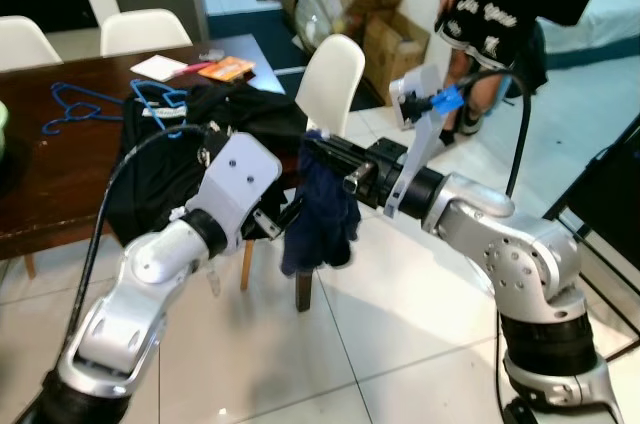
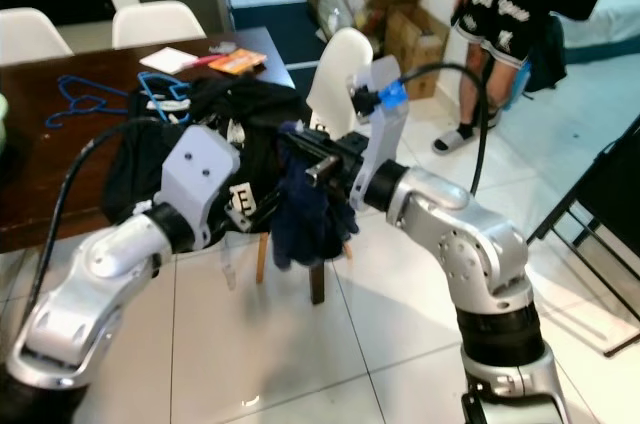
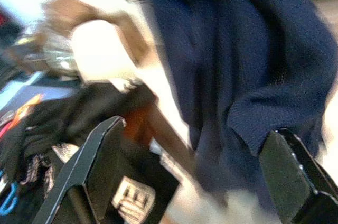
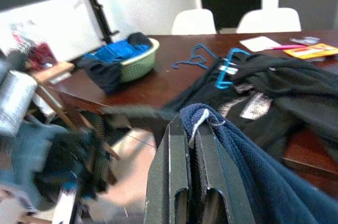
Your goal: Hang hanger
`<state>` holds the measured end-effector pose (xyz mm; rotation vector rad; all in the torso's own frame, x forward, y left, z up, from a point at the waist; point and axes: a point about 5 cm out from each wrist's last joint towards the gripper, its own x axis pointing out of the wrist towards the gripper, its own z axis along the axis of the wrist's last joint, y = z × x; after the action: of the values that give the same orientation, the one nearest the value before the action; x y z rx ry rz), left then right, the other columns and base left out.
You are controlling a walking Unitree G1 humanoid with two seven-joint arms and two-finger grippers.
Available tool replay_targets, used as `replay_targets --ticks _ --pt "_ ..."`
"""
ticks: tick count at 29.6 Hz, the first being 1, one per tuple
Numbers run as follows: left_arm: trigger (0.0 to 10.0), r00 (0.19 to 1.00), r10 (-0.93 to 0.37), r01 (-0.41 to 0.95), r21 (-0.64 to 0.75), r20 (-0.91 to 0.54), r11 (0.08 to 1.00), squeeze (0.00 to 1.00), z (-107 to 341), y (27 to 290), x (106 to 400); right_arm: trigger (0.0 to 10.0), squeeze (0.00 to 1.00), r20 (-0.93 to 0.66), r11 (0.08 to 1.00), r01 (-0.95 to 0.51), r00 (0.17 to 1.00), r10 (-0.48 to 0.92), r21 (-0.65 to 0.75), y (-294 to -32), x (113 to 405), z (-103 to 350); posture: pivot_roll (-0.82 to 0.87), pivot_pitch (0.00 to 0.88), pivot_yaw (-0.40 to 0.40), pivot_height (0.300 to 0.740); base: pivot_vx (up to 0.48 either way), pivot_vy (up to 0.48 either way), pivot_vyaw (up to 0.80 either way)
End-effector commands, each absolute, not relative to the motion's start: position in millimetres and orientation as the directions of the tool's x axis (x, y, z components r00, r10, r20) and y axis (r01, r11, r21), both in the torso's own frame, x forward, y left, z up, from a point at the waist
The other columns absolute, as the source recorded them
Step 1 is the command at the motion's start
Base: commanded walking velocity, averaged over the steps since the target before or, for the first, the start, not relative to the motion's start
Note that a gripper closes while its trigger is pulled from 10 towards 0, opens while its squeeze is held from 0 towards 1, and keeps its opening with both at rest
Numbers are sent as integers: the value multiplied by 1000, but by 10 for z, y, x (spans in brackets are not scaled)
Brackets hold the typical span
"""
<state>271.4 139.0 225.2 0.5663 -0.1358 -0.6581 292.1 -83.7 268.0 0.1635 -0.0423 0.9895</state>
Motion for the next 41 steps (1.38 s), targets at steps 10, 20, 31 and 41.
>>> replay_targets --ticks 10,20,31,41 --pt "10000 559 -708 776 573 -432 263 0 2025 1527 2438 0 0 139 524 -846 533 835 98 -766 2908 2785 15 42 20 740 0 0 0" --pt "10000 637 -726 640 703 -259 311 0 2141 1325 2554 0 0 157 491 -866 501 851 96 -714 2868 2835 16 48 19 740 0 0 0" --pt "10000 700 -697 496 809 -159 314 0 2284 1336 2741 0 0 194 420 -903 429 882 90 -681 2752 2895 7 54 30 740 0 0 0" --pt "0 654 -732 546 788 -191 283 0 2121 1297 2823 0 0 218 396 -915 403 889 80 -667 2710 2965 -5 55 32 740 0 0 0"
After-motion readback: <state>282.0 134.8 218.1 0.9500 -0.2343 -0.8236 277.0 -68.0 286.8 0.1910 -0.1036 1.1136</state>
